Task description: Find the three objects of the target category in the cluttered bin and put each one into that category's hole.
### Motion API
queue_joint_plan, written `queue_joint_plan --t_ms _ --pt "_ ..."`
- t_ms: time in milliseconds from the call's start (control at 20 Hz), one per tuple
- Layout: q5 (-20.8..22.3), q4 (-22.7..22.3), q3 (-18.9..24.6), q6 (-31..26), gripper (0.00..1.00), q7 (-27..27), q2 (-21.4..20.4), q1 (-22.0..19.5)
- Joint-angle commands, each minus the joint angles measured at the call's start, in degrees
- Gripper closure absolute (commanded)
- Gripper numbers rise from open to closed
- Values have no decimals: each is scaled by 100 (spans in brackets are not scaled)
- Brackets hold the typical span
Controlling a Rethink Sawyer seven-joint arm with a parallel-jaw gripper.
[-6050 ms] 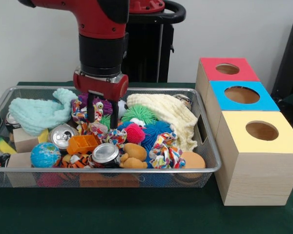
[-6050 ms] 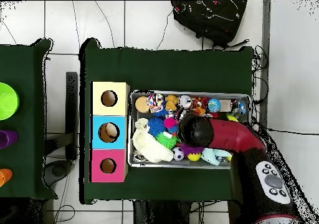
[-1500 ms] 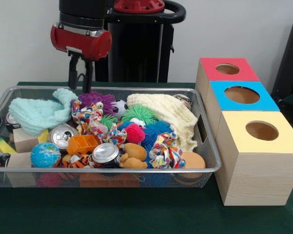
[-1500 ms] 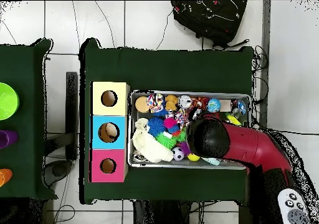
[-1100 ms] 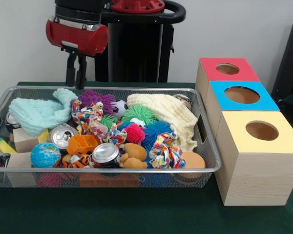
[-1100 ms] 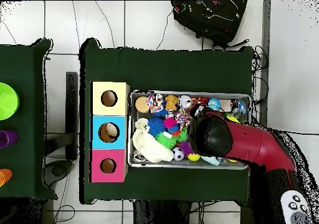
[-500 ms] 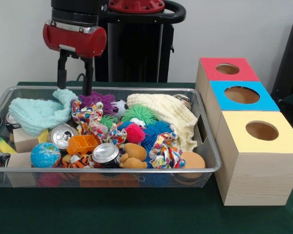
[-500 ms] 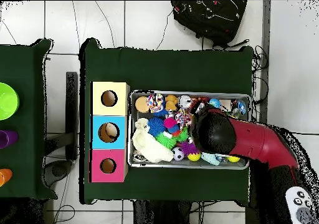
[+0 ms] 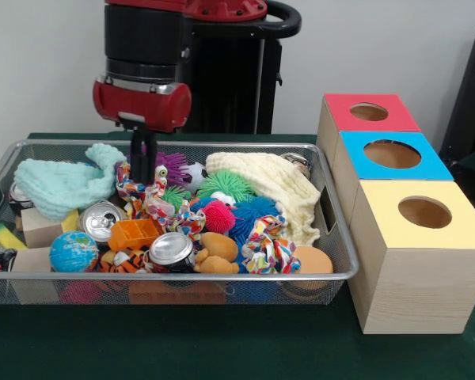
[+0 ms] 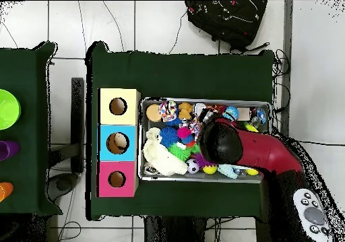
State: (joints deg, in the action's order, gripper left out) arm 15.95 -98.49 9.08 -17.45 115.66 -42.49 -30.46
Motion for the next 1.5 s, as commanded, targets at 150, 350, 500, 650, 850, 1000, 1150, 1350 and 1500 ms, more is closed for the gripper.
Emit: queue_joint_plan --t_ms 150,350,500,650,850,1000,1150,1350,1500 --pt "303 -1209 139 571 100 473 -115 162" --pt "428 -1419 -115 961 0 570 -196 307" --pt "470 -1474 -116 1136 0 501 -10 238" --pt "569 -1661 -113 1342 0 458 206 192" --pt "826 -1832 -162 1729 0 425 393 152" --pt "1132 -2005 -194 1977 0 344 453 44" --pt "1418 -2103 -328 2213 0 313 544 -24" --pt "1525 -2105 -284 1960 0 243 307 -237" --pt "1445 -1969 121 1259 0 -86 -84 -714"
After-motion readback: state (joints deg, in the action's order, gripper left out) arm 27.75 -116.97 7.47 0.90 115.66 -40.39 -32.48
